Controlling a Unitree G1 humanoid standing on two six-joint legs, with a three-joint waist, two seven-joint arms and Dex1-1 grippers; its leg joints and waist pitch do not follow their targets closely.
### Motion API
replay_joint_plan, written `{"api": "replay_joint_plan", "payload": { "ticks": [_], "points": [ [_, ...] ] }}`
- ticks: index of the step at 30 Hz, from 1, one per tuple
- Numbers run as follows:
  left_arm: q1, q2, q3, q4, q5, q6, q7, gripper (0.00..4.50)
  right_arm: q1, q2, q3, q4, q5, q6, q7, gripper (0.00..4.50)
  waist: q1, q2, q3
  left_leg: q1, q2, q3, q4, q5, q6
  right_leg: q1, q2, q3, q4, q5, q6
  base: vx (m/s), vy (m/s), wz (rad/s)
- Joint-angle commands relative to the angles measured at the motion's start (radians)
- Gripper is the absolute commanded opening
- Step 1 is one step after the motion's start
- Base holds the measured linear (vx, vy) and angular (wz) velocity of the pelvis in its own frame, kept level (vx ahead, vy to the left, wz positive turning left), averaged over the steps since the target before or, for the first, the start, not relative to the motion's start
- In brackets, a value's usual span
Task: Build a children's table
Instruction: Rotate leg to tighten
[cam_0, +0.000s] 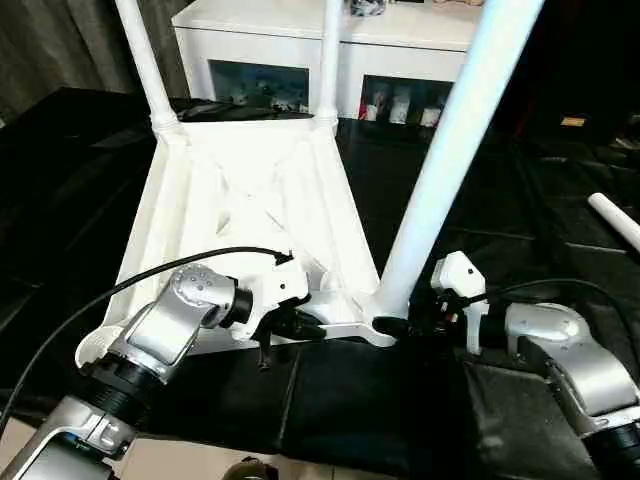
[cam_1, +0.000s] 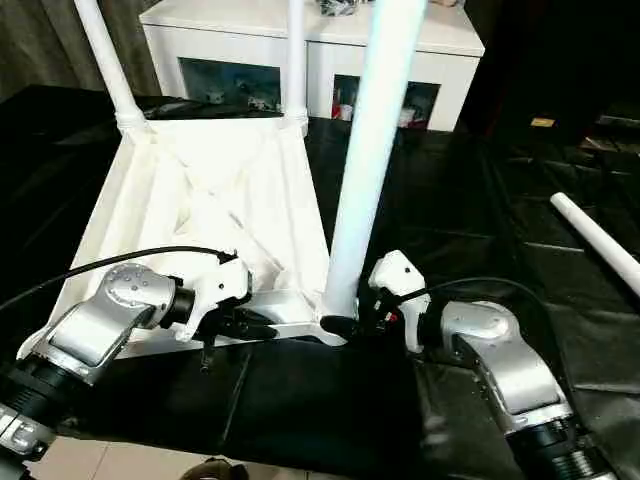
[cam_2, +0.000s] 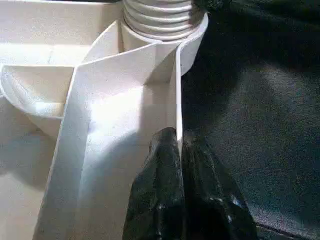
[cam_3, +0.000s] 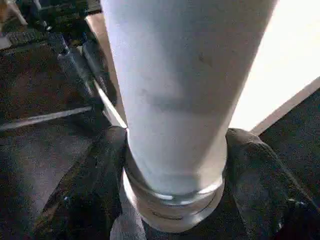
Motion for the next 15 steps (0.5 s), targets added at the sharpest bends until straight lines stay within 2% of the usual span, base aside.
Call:
{"api": "replay_joint_plan", "payload": {
  "ticks": [1, 2, 3, 6, 7, 8, 9, 10, 11, 12, 13, 14, 15],
  "points": [
    [-0.026, -0.059, 0.027, -0.007, -0.03, 0.022, 0.043, 0.0, -0.034, 0.047, -0.03, 0.128, -0.075, 0.039, -0.177, 2.67, -0.012, 0.0, -0.065, 0.032, 0.057, -0.03, -0.083, -0.307, -0.017, 0.028, -0.057, 0.04, -0.067, -0.296, -0.218, 0.0, 0.0, 0.0],
    [-0.034, -0.082, 0.036, 0.012, -0.028, 0.034, 0.076, 0.0, -0.048, 0.075, -0.047, 0.155, -0.072, 0.053, -0.224, 2.67, -0.014, 0.0, -0.064, 0.034, 0.055, -0.032, -0.085, -0.338, -0.029, 0.027, -0.058, 0.037, -0.072, -0.339, -0.211, 0.0, 0.0, 0.0],
    [-0.039, -0.094, 0.041, 0.021, -0.027, 0.043, 0.095, 0.0, -0.054, 0.089, -0.054, 0.166, -0.069, 0.06, -0.244, 2.67, -0.024, -0.005, -0.065, 0.036, 0.055, -0.041, -0.086, -0.39, -0.057, 0.032, -0.063, 0.035, -0.078, -0.421, -0.179, 0.0, 0.0, 0.0],
    [-0.051, -0.126, 0.053, 0.046, -0.022, 0.055, 0.143, 0.0, -0.07, 0.125, -0.073, 0.192, -0.063, 0.072, -0.294, 2.66, -0.041, -0.006, -0.062, 0.037, 0.054, -0.043, -0.088, -0.434, -0.059, 0.027, -0.061, 0.035, -0.088, -0.456, -0.155, 0.0, 0.0, 0.0],
    [-0.087, -0.209, 0.087, 0.116, -0.008, 0.086, 0.282, 0.0, -0.118, 0.223, -0.112, 0.254, -0.067, 0.099, -0.456, 2.66, -0.046, -0.004, -0.06, 0.042, 0.05, -0.041, -0.085, -0.452, -0.059, 0.02, -0.06, 0.034, -0.095, -0.487, -0.152, 0.0, 0.0, 0.0],
    [-0.092, -0.219, 0.091, 0.124, -0.006, 0.09, 0.299, 0.0, -0.123, 0.235, -0.116, 0.262, -0.068, 0.101, -0.476, 2.66, -0.046, -0.004, -0.06, 0.042, 0.05, -0.041, -0.085, -0.452, -0.059, 0.02, -0.06, 0.034, -0.095, -0.487, -0.152, 0.0, 0.0, 0.0],
    [-0.115, -0.272, 0.118, 0.167, 0.003, 0.116, 0.396, 0.0, -0.153, 0.293, -0.132, 0.304, -0.082, 0.104, -0.576, 2.66, -0.056, -0.008, -0.06, 0.046, 0.045, -0.049, -0.08, -0.473, -0.073, 0.021, -0.064, 0.025, -0.104, -0.571, -0.13, 0.0, 0.0, 0.0],
    [-0.115, -0.272, 0.118, 0.167, 0.003, 0.116, 0.396, 0.0, -0.153, 0.293, -0.132, 0.304, -0.082, 0.104, -0.576, 2.66, -0.06, -0.007, -0.06, 0.046, 0.046, -0.048, -0.08, -0.47, -0.075, 0.02, -0.063, 0.025, -0.105, -0.579, -0.125, 0.0, 0.0, 0.0],
    [-0.147, -0.338, 0.136, 0.218, 0.028, 0.143, 0.513, 0.0, -0.197, 0.377, -0.152, 0.37, -0.113, 0.095, -0.738, 2.66, -0.064, 0.001, -0.058, 0.047, 0.045, -0.052, -0.08, -0.483, -0.079, 0.016, -0.063, 0.021, -0.111, -0.596, -0.114, 0.0, 0.0, 0.0],
    [-0.147, -0.338, 0.136, 0.218, 0.028, 0.143, 0.513, 0.0, -0.197, 0.377, -0.152, 0.37, -0.113, 0.095, -0.738, 2.66, -0.069, -0.001, -0.056, 0.048, 0.044, -0.053, -0.081, -0.502, -0.082, 0.014, -0.06, 0.017, -0.114, -0.609, -0.108, 0.0, 0.0, 0.0],
    [-0.157, -0.369, 0.14, 0.228, 0.033, 0.148, 0.553, 0.0, -0.216, 0.419, -0.159, 0.402, -0.121, 0.078, -0.808, 2.66, -0.07, -0.004, -0.059, 0.049, 0.042, -0.057, -0.08, -0.519, -0.081, 0.021, -0.061, 0.008, -0.122, -0.627, -0.086, 0.0, 0.0, 0.0],
    [-0.164, -0.396, 0.141, 0.232, 0.038, 0.147, 0.586, 0.0, -0.233, 0.454, -0.157, 0.43, -0.128, 0.061, -0.857, 2.66, -0.07, 0.0, -0.059, 0.052, 0.044, -0.057, -0.081, -0.523, -0.079, 0.019, -0.062, 0.009, -0.122, -0.62, -0.085, 0.0, 0.0, 0.0],
    [-0.171, -0.417, 0.139, 0.234, 0.047, 0.134, 0.618, 0.0, -0.25, 0.484, -0.138, 0.458, -0.14, 0.036, -0.864, 2.66, -0.078, -0.003, -0.061, 0.047, 0.045, -0.061, -0.087, -0.533, -0.074, 0.025, -0.058, 0.002, -0.124, -0.588, -0.079, 0.0, 0.0, 0.0]
  ]
}}
